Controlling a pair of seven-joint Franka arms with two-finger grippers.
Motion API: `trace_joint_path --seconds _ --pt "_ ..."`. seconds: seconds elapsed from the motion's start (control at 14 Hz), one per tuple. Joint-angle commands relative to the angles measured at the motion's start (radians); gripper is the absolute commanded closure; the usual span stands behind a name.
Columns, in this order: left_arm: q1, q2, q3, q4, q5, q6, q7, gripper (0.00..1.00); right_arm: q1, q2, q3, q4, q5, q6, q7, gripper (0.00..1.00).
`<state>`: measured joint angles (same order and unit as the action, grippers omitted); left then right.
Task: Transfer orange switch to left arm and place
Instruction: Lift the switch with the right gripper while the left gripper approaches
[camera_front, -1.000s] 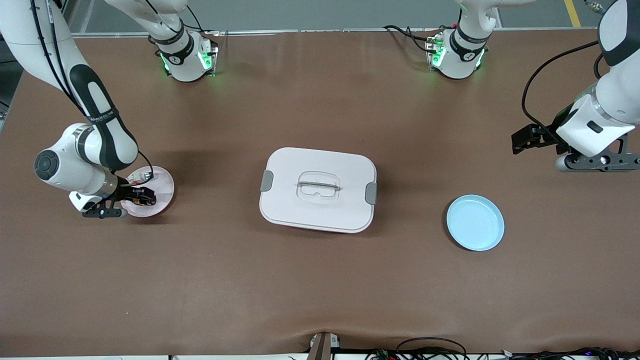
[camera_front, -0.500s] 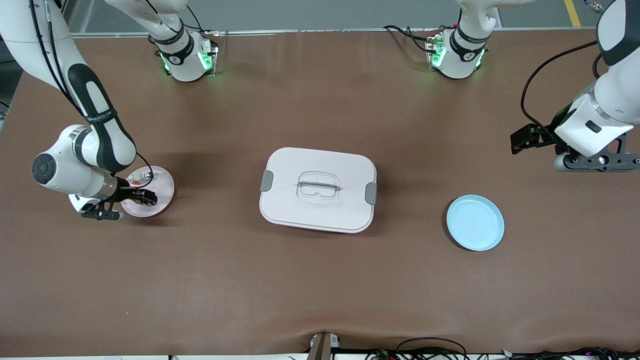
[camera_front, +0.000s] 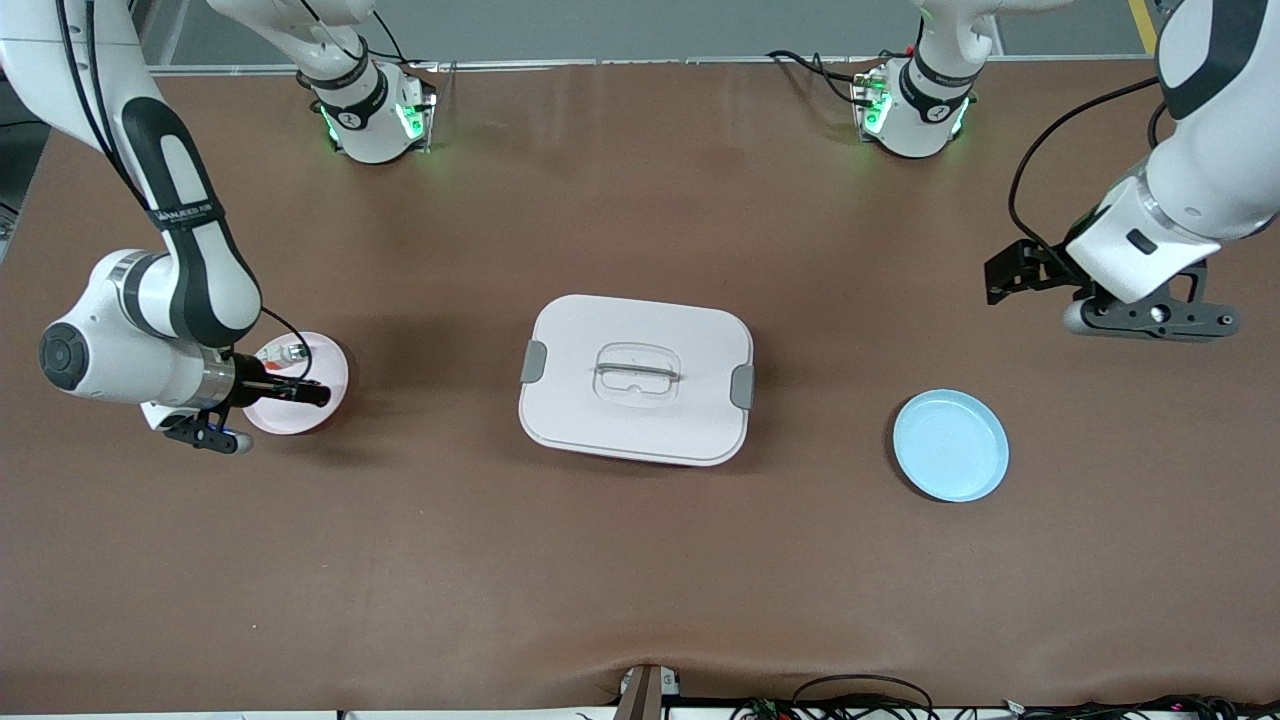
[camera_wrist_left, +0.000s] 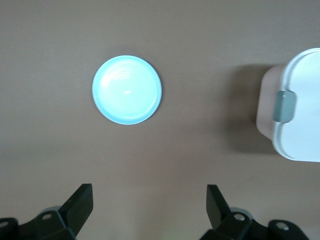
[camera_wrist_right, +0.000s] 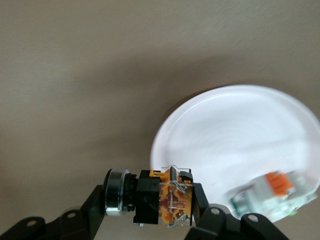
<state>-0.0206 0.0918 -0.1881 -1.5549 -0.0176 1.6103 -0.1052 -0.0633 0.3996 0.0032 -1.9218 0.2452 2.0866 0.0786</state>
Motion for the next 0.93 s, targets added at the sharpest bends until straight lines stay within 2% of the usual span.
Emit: trace_joint_path --seconds 0.0,0.21,0.57,0.71,0.86 --pt "0.001 -0.014 -0.054 -0.001 -0.024 0.014 -0.004 0.00 0.046 -0.018 -0.003 0.052 0.072 -0.088 0.100 1.00" --pt "0.004 -0.020 -0.099 -0.001 -0.112 0.014 -0.004 0.00 0.114 -0.031 -0.003 0.095 0.111 -0.134 0.232 1.00" --pt "-0.002 -0.020 -0.122 -0.007 -0.367 0.046 -0.008 0.00 0.212 -0.033 -0.005 0.204 0.223 -0.221 0.459 1.00" --pt "-0.007 -0.014 -0.155 -0.011 -0.447 0.091 -0.063 0.00 0.256 -0.030 -0.003 0.248 0.264 -0.227 0.559 1.00" --pt "-0.045 -0.006 -0.197 -0.020 -0.467 0.167 -0.193 0.00 0.301 -0.025 -0.005 0.291 0.302 -0.227 0.656 1.00"
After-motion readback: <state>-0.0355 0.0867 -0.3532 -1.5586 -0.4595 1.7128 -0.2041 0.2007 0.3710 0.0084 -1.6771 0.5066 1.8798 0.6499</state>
